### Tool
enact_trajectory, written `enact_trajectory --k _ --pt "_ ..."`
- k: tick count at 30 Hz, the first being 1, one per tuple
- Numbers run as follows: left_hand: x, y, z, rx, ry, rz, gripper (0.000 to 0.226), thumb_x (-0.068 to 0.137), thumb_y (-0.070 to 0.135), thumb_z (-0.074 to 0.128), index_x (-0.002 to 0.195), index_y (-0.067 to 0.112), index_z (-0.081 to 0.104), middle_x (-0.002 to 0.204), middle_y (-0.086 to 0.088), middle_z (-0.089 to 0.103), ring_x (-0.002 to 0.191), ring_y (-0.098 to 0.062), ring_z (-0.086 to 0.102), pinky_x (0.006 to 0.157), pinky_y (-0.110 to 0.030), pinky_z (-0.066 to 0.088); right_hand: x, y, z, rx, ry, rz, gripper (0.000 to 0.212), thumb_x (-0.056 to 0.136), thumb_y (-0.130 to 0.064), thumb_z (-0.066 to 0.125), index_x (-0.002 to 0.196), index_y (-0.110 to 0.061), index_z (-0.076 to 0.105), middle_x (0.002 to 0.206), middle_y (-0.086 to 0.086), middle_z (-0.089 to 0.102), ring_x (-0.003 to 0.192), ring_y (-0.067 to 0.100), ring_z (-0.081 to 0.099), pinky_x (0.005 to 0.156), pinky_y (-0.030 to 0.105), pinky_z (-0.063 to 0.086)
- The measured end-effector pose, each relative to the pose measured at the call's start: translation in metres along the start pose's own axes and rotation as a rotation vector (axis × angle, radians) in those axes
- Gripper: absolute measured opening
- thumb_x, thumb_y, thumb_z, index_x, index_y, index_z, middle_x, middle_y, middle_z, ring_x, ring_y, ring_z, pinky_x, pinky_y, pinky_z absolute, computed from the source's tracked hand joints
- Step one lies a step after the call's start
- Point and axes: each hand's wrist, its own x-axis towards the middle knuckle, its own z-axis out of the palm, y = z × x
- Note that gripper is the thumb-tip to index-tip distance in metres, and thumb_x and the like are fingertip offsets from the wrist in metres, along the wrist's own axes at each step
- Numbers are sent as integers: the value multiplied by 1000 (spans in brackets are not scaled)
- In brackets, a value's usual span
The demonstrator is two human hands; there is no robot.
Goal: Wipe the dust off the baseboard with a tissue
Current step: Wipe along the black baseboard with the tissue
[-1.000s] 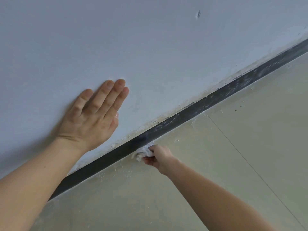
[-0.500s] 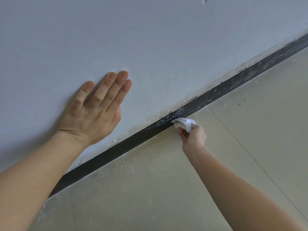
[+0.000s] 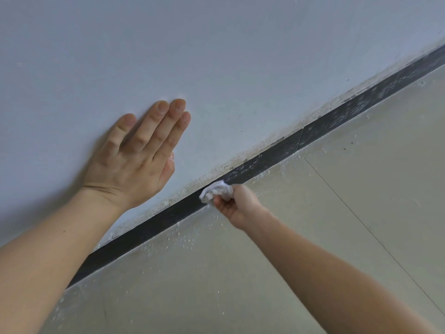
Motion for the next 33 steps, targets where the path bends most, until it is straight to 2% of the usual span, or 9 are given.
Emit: enact_trajectory --k 6,8,10,12,15,20,25,30,33 --pt "1 0 1 -13 24 -6 69 88 31 42 152 9 27 161 -7 13 144 -21 17 117 -39 7 -13 -58 -46 325 189 -274 34 81 12 29 72 6 60 69 16 61 44 14 56 45 18 48" --pt "1 0 2 -11 31 -7 69 88 31 42 152 9 28 161 -8 12 143 -22 18 117 -39 6 -15 -54 -44 215 282 -249 48 82 5 27 61 -3 69 60 10 62 40 10 47 42 17 42" --pt "1 0 2 -4 35 -4 69 88 32 42 152 9 28 161 -8 13 144 -22 17 117 -39 7 -15 -32 -30 16 278 -148 44 79 3 27 75 -5 71 61 11 62 37 9 41 39 15 37" --pt "1 0 2 1 28 -1 69 88 32 42 152 10 28 161 -7 13 145 -22 14 117 -39 7 -17 -5 -9 -102 191 15 35 81 2 32 88 -3 66 55 10 59 34 11 45 38 16 41" --pt "1 -1 0 3 11 0 69 89 31 42 152 10 27 161 -7 11 148 -21 7 117 -38 7 -23 9 22 -213 50 107 33 89 0 31 77 -1 62 50 8 60 45 16 55 42 22 50" --pt "0 0 1 -16 8 -1 68 89 31 42 152 10 27 161 -6 13 147 -21 9 118 -38 5 -19 -36 20 -139 125 42 35 88 10 29 100 9 62 67 21 62 46 22 59 38 22 50" --pt "0 0 3 -17 31 -7 68 89 30 42 152 9 27 161 -8 11 145 -22 15 118 -39 3 -23 -72 -14 -83 217 -145 35 85 13 28 69 4 58 66 19 62 39 16 54 37 19 47" --pt "1 0 1 0 15 -11 68 90 31 40 153 9 25 162 -8 6 148 -21 6 118 -39 3 -18 -88 -50 301 467 -352 34 86 0 26 76 1 59 74 14 63 52 17 54 43 19 44" --pt "1 0 1 8 9 -7 69 89 31 40 153 9 25 162 -8 5 148 -22 4 118 -40 3 -21 -71 -48 66 478 -274 34 83 -2 29 72 -5 61 69 9 63 52 14 52 49 22 44"
